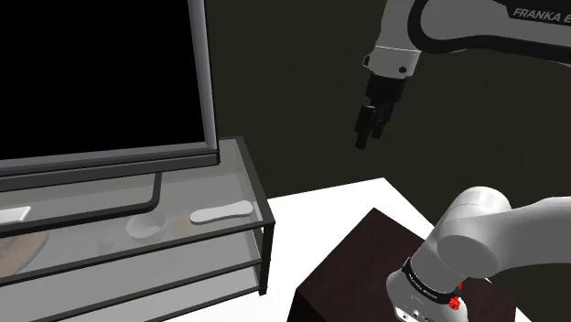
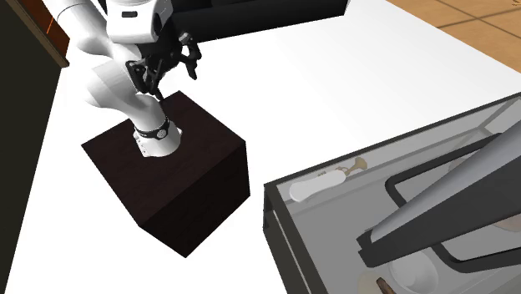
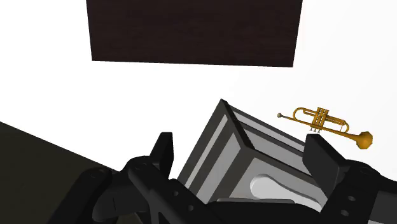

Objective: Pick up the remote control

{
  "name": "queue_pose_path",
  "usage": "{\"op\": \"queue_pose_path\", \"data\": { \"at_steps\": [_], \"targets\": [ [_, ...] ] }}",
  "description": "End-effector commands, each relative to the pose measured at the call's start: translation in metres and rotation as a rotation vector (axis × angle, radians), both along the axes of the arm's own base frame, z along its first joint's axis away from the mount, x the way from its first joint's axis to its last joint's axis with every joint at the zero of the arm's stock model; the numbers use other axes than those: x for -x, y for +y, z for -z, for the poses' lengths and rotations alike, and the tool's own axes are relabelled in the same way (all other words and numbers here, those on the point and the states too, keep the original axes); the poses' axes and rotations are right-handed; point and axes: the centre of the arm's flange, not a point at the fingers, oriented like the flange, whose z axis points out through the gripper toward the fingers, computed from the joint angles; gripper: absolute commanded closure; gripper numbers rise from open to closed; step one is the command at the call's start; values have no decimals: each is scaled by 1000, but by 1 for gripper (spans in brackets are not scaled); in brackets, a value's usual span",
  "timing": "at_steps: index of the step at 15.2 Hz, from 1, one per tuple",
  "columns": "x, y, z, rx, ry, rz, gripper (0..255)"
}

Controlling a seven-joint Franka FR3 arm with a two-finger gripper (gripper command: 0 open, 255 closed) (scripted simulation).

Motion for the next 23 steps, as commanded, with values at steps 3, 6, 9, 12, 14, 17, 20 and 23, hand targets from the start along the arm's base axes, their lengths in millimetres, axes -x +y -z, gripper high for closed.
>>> {"op": "queue_pose_path", "data": {
  "at_steps": [3, 6, 9, 12, 14, 17, 20, 23],
  "targets": [
    [-19, 4, 17, 2, -5, -52, 0],
    [-48, 11, 43, 5, -13, -129, 0],
    [-76, 21, 69, 8, -21, -206, 0],
    [-104, 33, 94, 10, -29, -284, 0],
    [-122, 42, 111, 12, -34, -335, 0],
    [-148, 57, 136, 15, -42, -412, 0],
    [-173, 74, 161, 18, -50, -490, 0],
    [-197, 93, 186, 21, -58, -567, 0]
  ]
}}
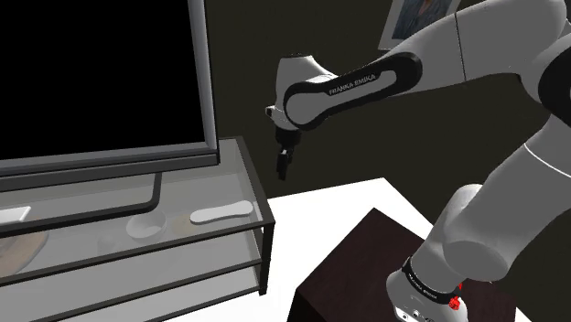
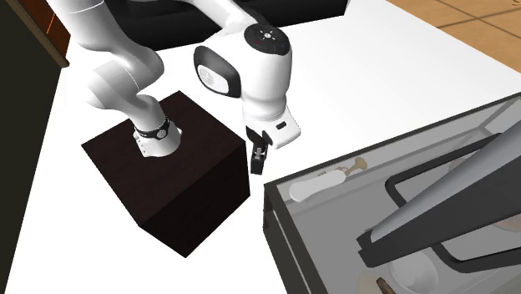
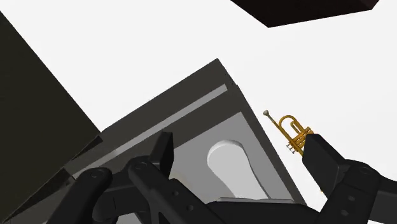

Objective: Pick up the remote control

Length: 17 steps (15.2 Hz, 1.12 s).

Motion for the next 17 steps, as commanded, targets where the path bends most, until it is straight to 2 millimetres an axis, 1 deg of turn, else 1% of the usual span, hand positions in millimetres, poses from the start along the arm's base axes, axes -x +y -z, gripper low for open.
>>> {"op": "queue_pose_path", "data": {
  "at_steps": [1, 9, 17],
  "targets": [
    [-16, 14, 18, 1, -6, -53, 0],
    [-72, 74, 84, 9, -27, -260, 0],
    [-115, 144, 149, 16, -48, -466, 0]
  ]
}}
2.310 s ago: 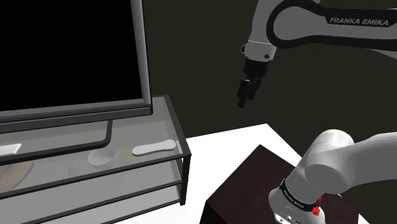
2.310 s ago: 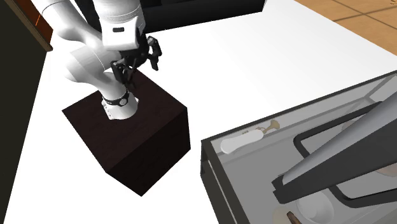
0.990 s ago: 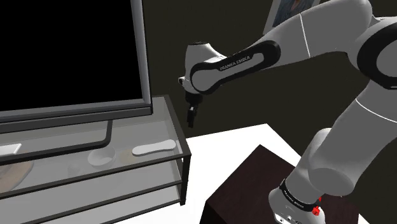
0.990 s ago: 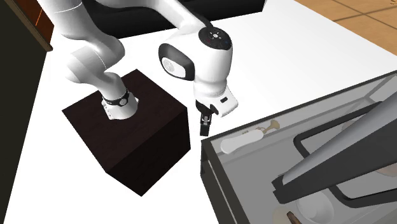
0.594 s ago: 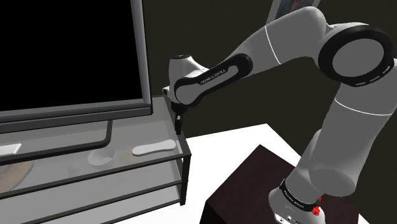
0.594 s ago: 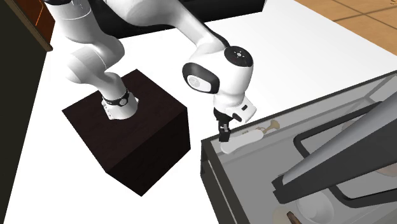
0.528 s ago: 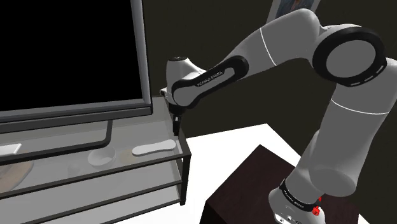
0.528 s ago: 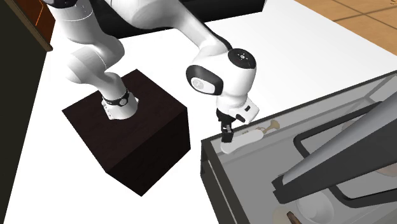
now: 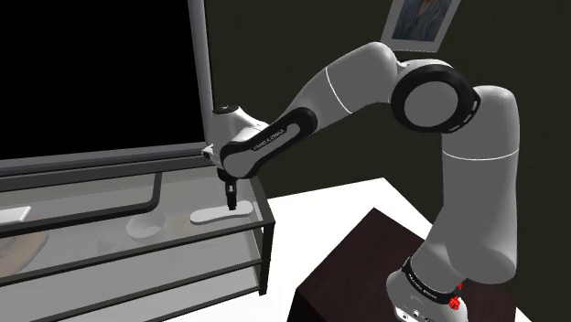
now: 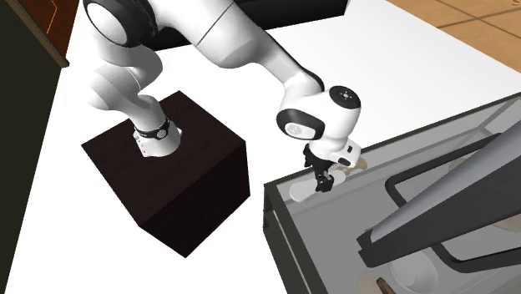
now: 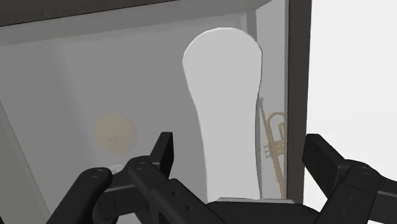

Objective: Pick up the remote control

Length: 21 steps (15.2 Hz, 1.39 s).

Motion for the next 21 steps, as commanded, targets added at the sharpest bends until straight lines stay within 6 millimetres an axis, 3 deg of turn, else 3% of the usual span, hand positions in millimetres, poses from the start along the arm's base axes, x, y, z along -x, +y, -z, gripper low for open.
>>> {"op": "queue_pose_path", "data": {
  "at_steps": [1, 2, 11, 12, 21],
  "targets": [
    [-12, 20, 17, 2, -6, -53, 0],
    [-15, 28, 24, 3, -8, -75, 0],
    [-15, 28, 64, 3, -8, -75, 0],
    [-15, 28, 63, 3, -8, -75, 255],
    [-15, 28, 64, 3, -8, -75, 255]
  ]
}}
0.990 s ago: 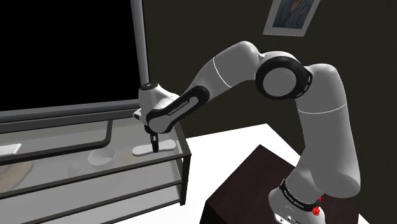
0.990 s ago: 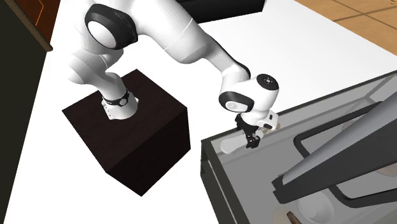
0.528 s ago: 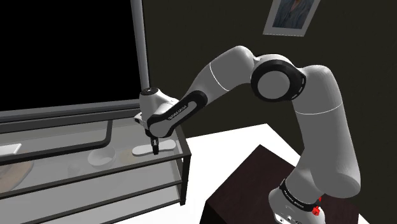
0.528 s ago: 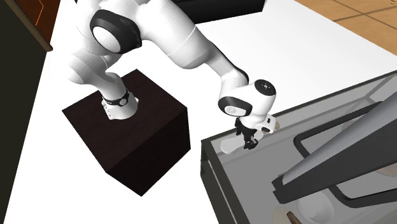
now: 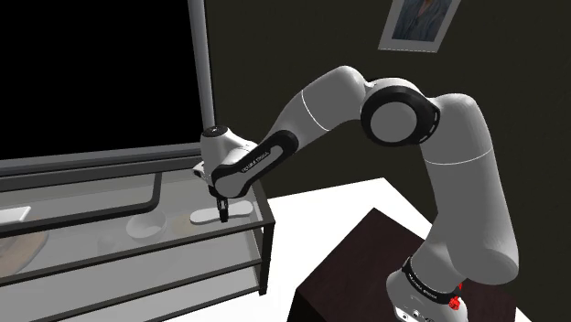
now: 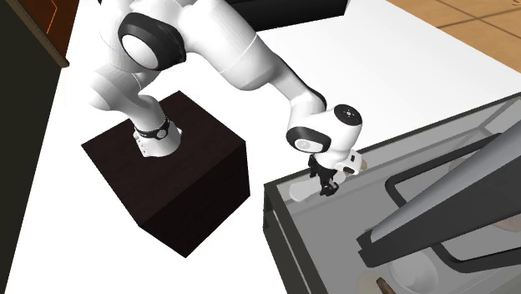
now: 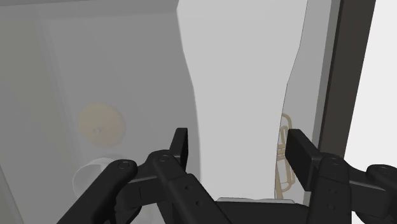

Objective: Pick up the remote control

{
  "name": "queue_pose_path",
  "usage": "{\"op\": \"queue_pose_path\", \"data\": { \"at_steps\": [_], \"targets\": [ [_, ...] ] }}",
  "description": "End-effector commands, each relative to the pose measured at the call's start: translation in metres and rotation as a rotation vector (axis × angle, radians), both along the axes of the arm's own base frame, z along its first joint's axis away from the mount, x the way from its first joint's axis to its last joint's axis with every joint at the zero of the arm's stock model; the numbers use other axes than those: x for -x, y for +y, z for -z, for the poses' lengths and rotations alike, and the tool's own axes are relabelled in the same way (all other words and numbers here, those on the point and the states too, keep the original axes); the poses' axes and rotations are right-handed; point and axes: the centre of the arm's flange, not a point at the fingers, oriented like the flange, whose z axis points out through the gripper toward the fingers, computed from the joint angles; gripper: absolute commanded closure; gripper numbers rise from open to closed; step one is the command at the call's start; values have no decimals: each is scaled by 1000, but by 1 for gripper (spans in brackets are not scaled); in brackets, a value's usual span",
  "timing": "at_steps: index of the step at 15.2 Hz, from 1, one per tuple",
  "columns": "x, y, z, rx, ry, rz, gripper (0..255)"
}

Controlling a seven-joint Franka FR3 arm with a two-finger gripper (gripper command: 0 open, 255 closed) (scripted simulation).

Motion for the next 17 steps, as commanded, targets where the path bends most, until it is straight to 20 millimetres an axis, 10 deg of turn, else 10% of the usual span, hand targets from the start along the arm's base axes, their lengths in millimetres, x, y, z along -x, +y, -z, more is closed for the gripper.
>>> {"op": "queue_pose_path", "data": {
  "at_steps": [1, 17],
  "targets": [
    [0, 0, -4, 0, 1, 1, 255],
    [0, 0, -78, 0, 1, 1, 255]
  ]
}}
